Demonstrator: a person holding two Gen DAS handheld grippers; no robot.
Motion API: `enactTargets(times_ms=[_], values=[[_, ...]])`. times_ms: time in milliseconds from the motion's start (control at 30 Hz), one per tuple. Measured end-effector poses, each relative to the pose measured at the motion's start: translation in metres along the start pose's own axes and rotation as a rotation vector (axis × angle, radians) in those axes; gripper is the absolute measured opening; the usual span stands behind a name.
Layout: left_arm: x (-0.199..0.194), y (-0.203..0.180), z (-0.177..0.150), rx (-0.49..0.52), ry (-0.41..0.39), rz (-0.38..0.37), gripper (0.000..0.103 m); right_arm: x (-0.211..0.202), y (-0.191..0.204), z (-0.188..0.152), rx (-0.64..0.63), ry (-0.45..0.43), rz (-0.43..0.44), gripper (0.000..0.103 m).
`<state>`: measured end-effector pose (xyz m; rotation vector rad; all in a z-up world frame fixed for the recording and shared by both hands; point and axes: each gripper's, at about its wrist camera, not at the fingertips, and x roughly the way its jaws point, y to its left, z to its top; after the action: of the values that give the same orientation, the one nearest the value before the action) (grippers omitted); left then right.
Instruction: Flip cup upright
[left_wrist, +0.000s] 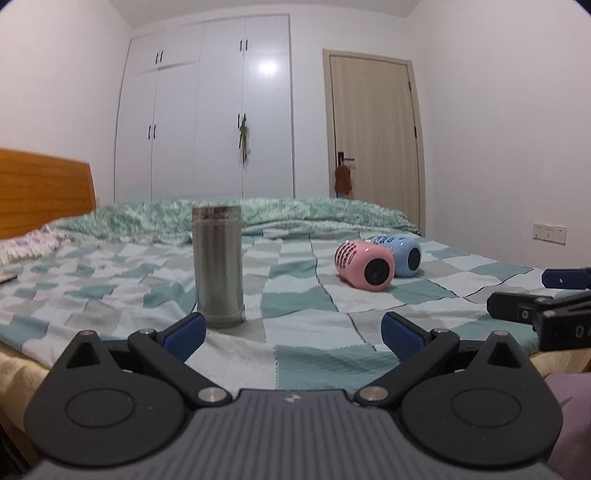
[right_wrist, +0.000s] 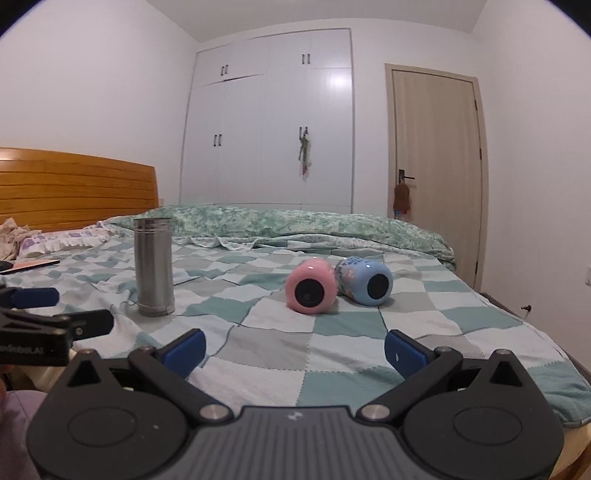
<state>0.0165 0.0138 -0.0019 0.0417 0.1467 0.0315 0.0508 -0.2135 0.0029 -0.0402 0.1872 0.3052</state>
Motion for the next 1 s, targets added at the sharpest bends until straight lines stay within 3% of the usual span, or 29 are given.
enactTargets(times_ms=[1000], values=[[-0.0053, -0.0027, -0.0029, 0.024, -0.028, 0.006, 0.103, -0.0078, 0.0031, -0.0048, -0.019, -0.046, -0.036, 0.103]])
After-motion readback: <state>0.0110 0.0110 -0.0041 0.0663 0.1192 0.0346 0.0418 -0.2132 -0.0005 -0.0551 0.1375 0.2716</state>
